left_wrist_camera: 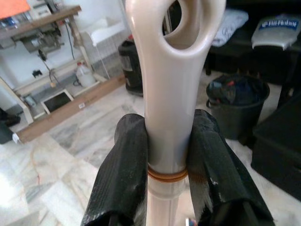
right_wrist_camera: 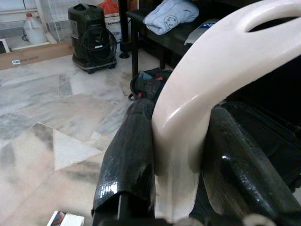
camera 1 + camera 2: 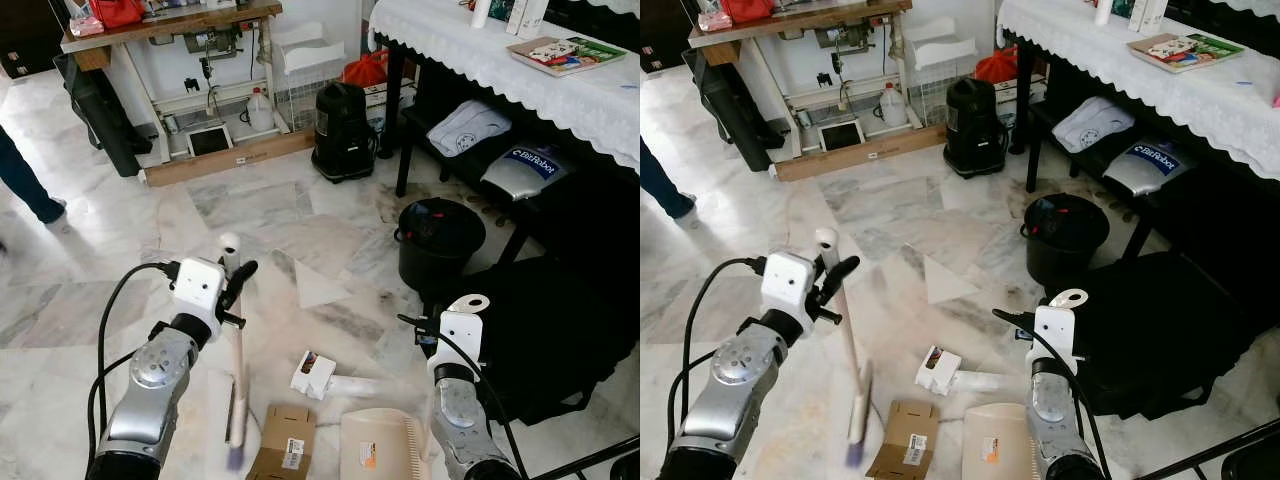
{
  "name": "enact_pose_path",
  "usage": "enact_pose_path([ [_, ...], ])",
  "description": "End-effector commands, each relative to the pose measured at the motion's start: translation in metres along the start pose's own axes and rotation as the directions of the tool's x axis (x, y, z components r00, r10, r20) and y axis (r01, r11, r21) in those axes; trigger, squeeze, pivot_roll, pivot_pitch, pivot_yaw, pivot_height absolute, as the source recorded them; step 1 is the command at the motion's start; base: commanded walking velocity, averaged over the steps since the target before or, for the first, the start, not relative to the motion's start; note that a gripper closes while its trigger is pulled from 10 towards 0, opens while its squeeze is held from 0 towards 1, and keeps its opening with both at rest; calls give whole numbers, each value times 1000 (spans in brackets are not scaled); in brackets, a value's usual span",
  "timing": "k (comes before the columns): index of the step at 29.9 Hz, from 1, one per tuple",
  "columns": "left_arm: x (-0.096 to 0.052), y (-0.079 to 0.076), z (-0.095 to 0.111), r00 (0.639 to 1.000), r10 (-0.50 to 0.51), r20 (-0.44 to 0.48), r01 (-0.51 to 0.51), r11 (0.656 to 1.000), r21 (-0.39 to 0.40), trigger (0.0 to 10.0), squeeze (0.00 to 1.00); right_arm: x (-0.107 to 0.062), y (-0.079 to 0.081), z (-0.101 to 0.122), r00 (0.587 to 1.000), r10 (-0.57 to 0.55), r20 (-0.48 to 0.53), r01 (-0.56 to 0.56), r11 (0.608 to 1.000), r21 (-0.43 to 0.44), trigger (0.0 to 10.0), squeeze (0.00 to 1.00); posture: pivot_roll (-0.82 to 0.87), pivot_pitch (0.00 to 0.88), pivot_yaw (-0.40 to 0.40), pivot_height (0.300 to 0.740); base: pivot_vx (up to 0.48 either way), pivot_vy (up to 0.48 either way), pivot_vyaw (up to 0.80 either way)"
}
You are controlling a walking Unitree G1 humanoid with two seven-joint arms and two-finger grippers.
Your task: Sweep floor
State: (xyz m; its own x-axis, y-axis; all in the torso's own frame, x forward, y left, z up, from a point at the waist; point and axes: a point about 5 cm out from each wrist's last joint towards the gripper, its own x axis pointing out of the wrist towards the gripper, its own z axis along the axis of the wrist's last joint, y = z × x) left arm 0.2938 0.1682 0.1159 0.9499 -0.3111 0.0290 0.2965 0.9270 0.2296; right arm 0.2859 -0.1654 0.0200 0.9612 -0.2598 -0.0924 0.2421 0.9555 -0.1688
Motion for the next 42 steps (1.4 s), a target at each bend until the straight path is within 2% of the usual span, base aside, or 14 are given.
enact_pose_path([
  [1,-2,2,0,1000,-10,12,10,999,35,10000,0,-6,5,-10,998,28,-52,-29,999,-24,10000,0,132,40,86,740,0,0,0],
  [10,-12,-4,-23,998,-18,-63,19,1000,9,10000,0,-6,4,-9,999,25,-47,-26,999,-22,10000,0,127,44,88,740,0,0,0],
  [21,-15,-5,-31,996,-23,-90,23,1000,-1,10000,0,-5,4,-9,999,23,-47,-24,999,-22,10000,0,126,51,87,740,0,0,0],
  [23,-16,-6,-37,993,-19,-113,15,999,-39,10000,0,-5,4,-9,999,23,-46,-24,999,-21,10000,0,124,53,88,740,0,0,0],
  [30,-21,-9,-46,989,-30,-143,22,998,-53,10000,0,-6,4,-9,999,23,-46,-24,999,-22,10000,0,127,56,85,740,0,0,0],
  [37,-22,-15,-53,978,-77,-192,69,996,-49,10000,0,-6,4,-9,999,26,-47,-27,999,-21,10000,0,124,56,86,740,0,0,0],
  [42,-23,-15,-55,977,-83,-196,69,995,-74,10000,0,-6,5,-9,999,28,-45,-29,999,-20,10000,0,124,57,85,740,0,0,0],
])
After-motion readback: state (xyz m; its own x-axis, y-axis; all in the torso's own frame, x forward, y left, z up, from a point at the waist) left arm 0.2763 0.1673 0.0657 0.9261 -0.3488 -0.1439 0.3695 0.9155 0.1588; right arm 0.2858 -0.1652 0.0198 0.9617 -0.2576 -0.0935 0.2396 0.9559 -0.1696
